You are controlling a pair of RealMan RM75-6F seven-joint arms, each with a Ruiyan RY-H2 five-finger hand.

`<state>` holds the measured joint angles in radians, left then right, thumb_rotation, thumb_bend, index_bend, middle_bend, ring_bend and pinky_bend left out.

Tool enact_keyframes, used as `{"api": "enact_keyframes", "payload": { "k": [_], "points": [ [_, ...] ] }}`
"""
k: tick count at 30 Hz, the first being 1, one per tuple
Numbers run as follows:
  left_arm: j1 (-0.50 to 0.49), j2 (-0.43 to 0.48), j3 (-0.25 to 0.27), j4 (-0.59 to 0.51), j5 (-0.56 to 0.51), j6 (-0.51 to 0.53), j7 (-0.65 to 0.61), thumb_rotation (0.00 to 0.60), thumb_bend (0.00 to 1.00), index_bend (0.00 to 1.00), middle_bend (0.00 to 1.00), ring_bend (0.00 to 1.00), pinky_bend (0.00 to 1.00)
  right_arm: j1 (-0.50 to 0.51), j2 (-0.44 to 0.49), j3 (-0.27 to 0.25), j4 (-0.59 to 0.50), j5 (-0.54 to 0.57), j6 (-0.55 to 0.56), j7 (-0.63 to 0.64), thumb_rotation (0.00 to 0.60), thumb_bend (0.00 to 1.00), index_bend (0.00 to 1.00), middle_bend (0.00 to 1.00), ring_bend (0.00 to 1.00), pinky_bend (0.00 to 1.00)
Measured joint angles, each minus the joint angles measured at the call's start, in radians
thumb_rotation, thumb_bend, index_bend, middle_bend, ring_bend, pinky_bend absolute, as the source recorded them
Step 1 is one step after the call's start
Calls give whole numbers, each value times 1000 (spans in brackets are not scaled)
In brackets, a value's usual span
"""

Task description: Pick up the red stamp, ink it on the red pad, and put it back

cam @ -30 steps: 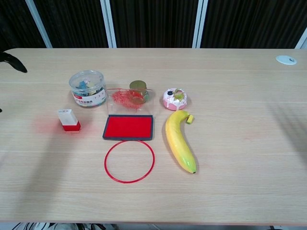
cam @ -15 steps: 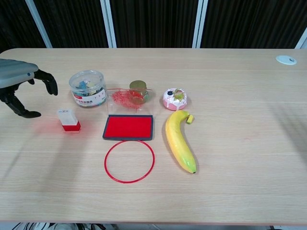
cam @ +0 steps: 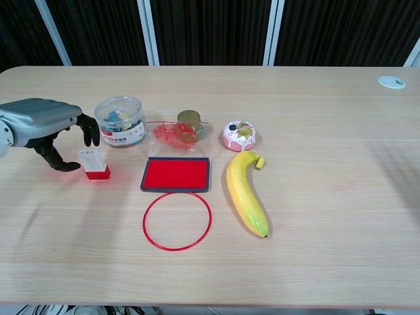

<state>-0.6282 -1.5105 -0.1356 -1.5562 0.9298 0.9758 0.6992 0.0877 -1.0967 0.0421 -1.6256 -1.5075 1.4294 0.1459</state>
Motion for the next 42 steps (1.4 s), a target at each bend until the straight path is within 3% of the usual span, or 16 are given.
{"api": "enact_keyframes", "payload": {
  "k": [22, 42],
  "points": [
    [-29, -60, 25, 54, -38, 9, -27, 600, 332, 392, 403, 174, 257, 0, 1, -1, -1, 1, -2, 6, 600, 127, 0, 0, 0, 177],
    [-39, -60, 45, 69, -24, 19, -47, 600, 373, 441, 451, 195, 275, -1, 1, -1, -3, 1, -2, 9, 600, 138, 0, 0, 0, 177]
  ]
}}
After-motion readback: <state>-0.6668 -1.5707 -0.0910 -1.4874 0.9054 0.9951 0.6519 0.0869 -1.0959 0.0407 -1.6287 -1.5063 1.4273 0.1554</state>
